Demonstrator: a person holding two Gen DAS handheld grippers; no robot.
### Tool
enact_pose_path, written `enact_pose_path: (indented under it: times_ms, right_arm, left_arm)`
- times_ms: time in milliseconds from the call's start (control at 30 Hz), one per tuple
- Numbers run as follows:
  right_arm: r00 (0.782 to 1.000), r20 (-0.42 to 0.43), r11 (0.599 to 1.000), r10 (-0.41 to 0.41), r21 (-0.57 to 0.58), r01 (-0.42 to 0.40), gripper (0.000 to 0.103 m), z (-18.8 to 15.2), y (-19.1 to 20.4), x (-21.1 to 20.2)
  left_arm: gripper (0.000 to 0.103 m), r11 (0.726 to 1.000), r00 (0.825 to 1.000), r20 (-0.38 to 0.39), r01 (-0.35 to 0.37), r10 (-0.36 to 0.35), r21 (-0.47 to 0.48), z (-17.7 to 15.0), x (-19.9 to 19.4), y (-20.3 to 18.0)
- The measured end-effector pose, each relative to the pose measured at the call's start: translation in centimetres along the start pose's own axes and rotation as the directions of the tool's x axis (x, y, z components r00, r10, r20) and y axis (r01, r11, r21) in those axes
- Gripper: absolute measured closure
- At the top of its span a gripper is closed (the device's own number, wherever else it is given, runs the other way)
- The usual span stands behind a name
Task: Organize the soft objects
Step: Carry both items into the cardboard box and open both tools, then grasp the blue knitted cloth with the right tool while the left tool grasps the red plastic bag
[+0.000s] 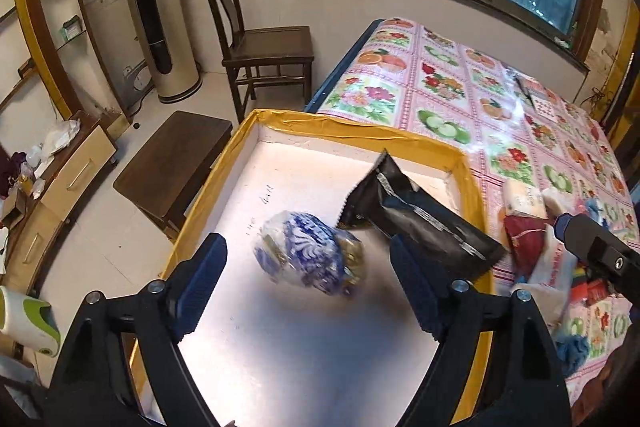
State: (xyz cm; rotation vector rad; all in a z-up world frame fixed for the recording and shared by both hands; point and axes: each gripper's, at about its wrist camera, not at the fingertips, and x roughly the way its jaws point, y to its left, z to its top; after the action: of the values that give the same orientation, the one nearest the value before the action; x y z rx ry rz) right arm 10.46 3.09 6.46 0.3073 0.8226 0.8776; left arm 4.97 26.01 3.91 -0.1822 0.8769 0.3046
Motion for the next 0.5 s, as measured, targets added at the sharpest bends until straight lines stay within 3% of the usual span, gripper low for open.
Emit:
enact_pose_path:
  times_ms: [100,300,500]
  right_arm:
    - [1.000,0.024,1.000,-0.007,-0.024,0.008,0.040,-1.4,-0.6,-4.4]
    - [0.997,0.004,0.996,-0.073,-0.044,0.073,0.039,-4.8,-2.9,-9.5]
    - [0.988,-0.011,0.988,-0.151,-0.026,0.151,0.038,-8.7,-6.5,-12.8]
  left_arm:
    - [0.018,0.995,0.995,0.006,0.098,-0.098,0.017,-1.5,-2.6,-1.6]
    - [0.018,0.963,0.970,-0.029,0.242,-0.241,0.120,-4.2,-5.6,-7.2]
    - [0.018,0.924,0.962,-0.071,0.273,-0.264,0.266,-8.1,-6.0,-12.6]
